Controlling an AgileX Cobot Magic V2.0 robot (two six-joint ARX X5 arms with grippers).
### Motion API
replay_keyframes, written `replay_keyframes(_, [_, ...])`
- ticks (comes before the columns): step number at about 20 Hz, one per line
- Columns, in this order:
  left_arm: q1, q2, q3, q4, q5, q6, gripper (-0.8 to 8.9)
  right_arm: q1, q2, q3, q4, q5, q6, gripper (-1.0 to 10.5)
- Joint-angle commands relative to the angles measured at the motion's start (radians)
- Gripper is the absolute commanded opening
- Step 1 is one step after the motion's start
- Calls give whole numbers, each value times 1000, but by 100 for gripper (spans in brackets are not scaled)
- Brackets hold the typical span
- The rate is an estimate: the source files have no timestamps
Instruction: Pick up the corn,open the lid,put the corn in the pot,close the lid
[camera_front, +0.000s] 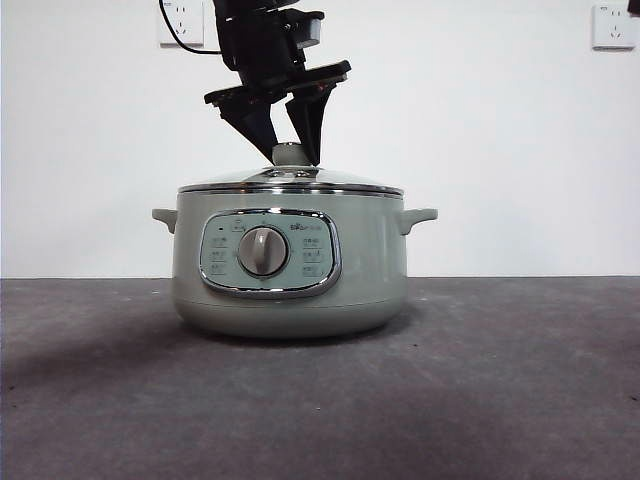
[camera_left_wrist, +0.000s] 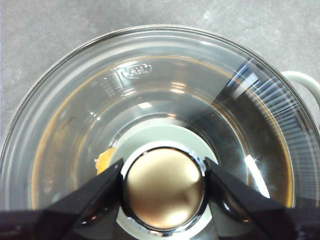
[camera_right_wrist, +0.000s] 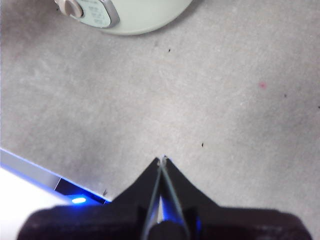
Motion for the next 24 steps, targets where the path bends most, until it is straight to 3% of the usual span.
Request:
replay_keyframes(1, [2,28,3,-14,44,14,-13,0,-8,-11,-7,0,13,-16])
replay_keyframes(7, [47,31,3,-41,95,18,13,0,-10,-10,-19,0,20,-16])
replay_keyframes(15, [43,30,3,-49,94,18,459,0,-10,-10,-11,0,20,-16])
replay_keyframes(24, [44,-78,15,-19,94,-16,476,0,-9,-10,-4,1,21,-16])
